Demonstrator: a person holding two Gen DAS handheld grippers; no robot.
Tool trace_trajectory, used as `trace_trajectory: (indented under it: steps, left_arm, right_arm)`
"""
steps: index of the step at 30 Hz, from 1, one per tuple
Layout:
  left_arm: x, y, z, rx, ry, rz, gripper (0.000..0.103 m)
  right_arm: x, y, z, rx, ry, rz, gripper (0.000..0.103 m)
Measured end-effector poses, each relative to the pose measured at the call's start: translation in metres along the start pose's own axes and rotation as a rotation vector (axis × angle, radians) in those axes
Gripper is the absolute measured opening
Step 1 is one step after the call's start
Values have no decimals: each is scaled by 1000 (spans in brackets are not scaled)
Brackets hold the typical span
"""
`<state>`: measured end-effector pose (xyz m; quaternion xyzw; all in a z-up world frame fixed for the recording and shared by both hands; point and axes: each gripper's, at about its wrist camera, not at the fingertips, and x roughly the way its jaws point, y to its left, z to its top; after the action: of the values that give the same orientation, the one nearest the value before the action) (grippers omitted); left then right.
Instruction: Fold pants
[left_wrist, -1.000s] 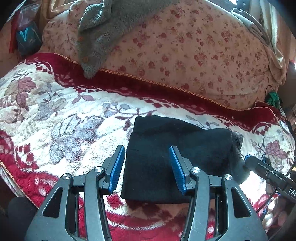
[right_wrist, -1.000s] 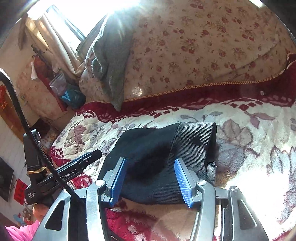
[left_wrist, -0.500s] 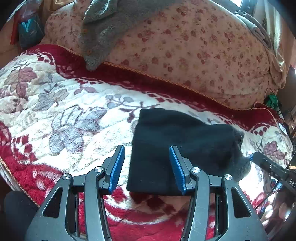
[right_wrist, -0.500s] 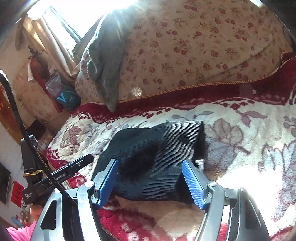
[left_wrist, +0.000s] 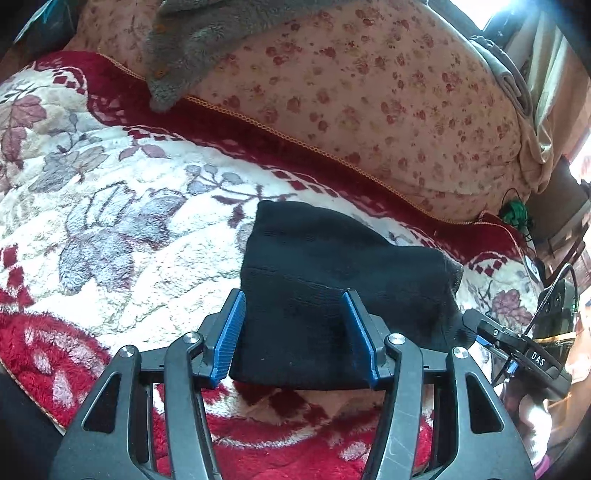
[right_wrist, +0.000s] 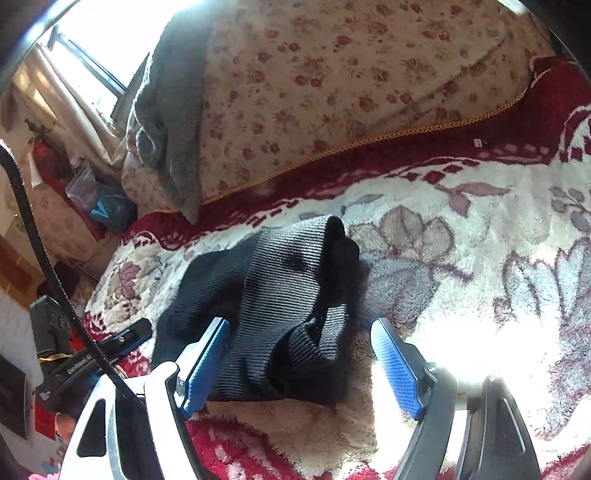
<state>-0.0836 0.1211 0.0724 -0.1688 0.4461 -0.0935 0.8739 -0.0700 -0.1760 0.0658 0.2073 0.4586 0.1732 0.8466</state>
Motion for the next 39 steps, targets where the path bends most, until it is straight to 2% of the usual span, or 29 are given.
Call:
trace_trajectory:
  steps: [7, 11, 17, 19, 24, 29, 32, 39]
  left_arm:
    - [9, -6, 1, 9, 8, 32, 54]
    - [10, -6, 2, 16, 6, 28, 54]
    - [13, 6, 7, -11, 17, -45, 56]
    - [17, 14, 11, -33, 35, -84, 66]
    - [30, 27, 12, -97, 77, -133, 68]
    - [48, 36, 13, -147, 134, -203, 71]
    - [52, 36, 14, -151, 132, -202, 76]
    - [60, 28, 14, -102, 110, -180, 79]
  right_arm:
    - [8, 9, 5, -36, 8, -27, 77]
    - [15, 7, 9, -22, 21, -7, 77]
    - [31, -4, 9, 7, 64, 49, 77]
    - [37, -8, 7, 12, 78, 81, 78]
    - [45, -12, 7, 19, 64, 158, 85]
    - [53, -6, 5, -57, 66, 197, 96]
    - [57, -5, 4, -73, 69, 227, 102]
    - [62, -10, 7, -67, 85, 260, 103]
